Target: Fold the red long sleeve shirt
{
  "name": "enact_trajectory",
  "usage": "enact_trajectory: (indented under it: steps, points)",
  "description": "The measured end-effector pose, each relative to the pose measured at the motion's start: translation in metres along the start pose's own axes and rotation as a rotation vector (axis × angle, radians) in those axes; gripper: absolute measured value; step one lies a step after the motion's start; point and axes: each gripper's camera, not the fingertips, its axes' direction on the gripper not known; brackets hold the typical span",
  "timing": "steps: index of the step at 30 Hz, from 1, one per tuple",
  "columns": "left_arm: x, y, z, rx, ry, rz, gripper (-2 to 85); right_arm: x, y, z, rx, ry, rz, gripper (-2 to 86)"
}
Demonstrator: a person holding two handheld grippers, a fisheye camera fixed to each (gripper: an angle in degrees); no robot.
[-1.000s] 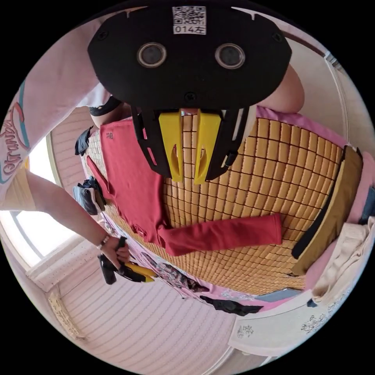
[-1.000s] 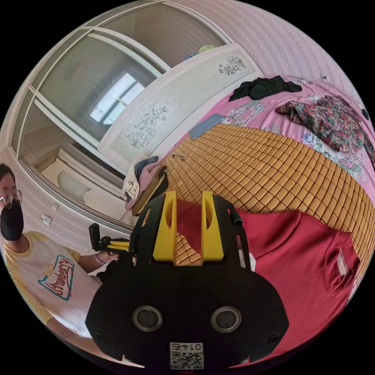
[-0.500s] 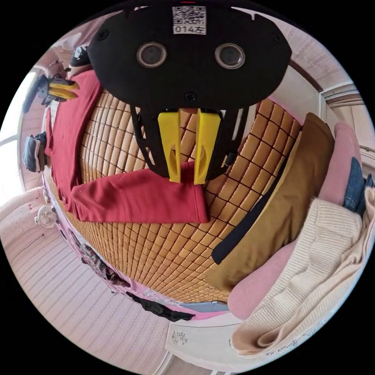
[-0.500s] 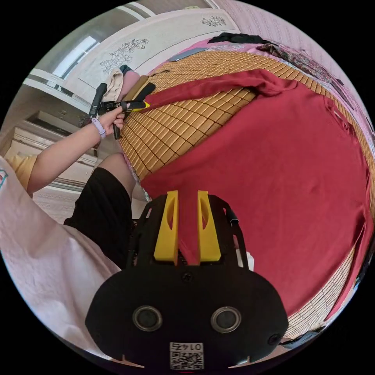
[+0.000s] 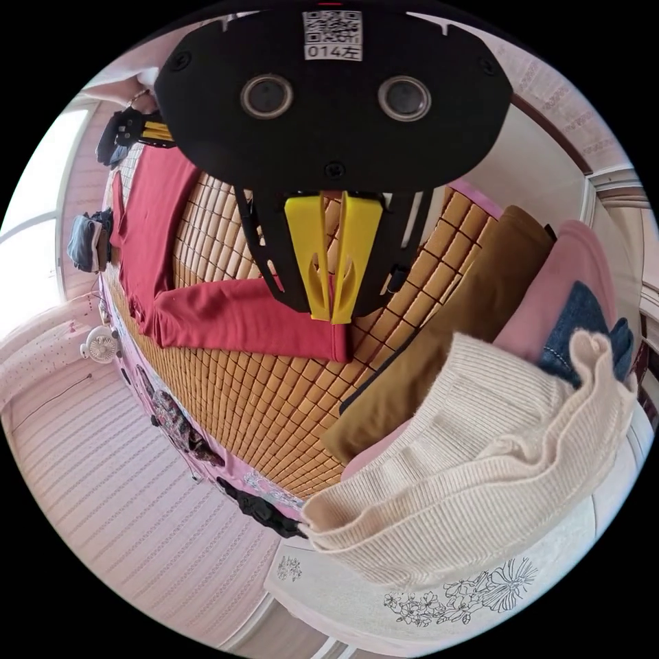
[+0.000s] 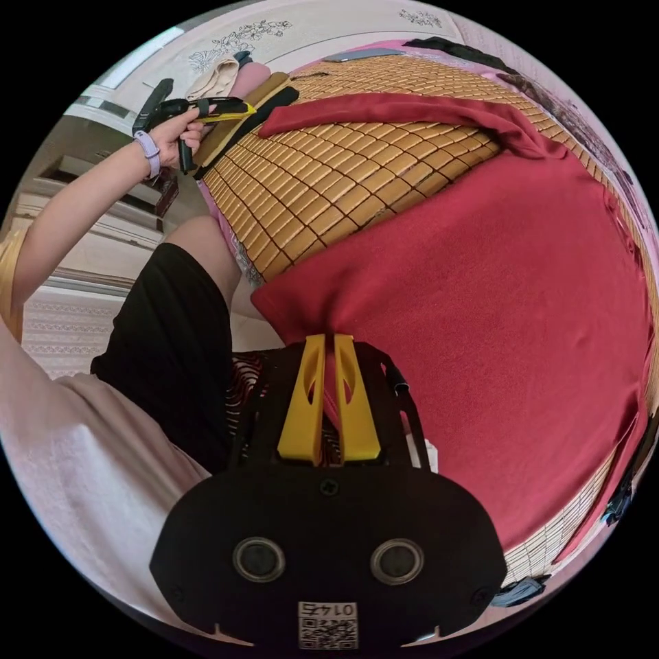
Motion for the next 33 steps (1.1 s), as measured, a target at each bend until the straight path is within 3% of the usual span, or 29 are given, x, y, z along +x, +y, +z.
enact_trajectory:
  steps: [5, 11, 16, 19, 21, 25, 27, 29, 33]
  points:
    - [0.015, -0.011, 0.036, -0.149, -0.014, -0.035, 11.1, -0.017, 0.004, -0.025, 0.050, 0.092, -0.022, 3.2]
    - [0.060, -0.021, 0.052, -0.218, -0.268, 0.162, 3.9, -0.012, -0.004, -0.047, 0.083, 0.047, 0.046, 3.9]
    - [0.072, -0.025, 0.038, -0.153, -0.168, 0.135, -0.7, 0.003, -0.016, -0.074, 0.113, 0.038, 0.106, 3.2]
    - [0.131, -0.017, -0.010, 0.092, -0.039, 0.325, -0.8, 0.023, -0.015, -0.108, 0.177, 0.050, 0.177, 2.9]
    - [0.203, 0.001, -0.058, 0.288, 0.156, 0.539, -0.7, 0.042, -0.009, -0.135, 0.233, 0.030, 0.242, 2.9]
    - [0.329, 0.068, -0.096, 0.407, 0.471, 1.004, 0.9, 0.089, 0.033, -0.213, 0.446, -0.027, 0.458, 3.5]
    - [0.392, 0.125, -0.087, 0.310, 0.662, 1.256, 4.3, 0.104, 0.061, -0.239, 0.517, 0.005, 0.548, 4.0]
    - [0.420, 0.157, -0.064, 0.168, 0.720, 1.339, 5.9, 0.122, 0.101, -0.257, 0.532, 0.091, 0.687, 4.6]
    - [0.428, 0.184, -0.007, -0.107, 0.670, 1.264, 6.8, 0.137, 0.139, -0.262, 0.477, 0.185, 0.835, 5.2]
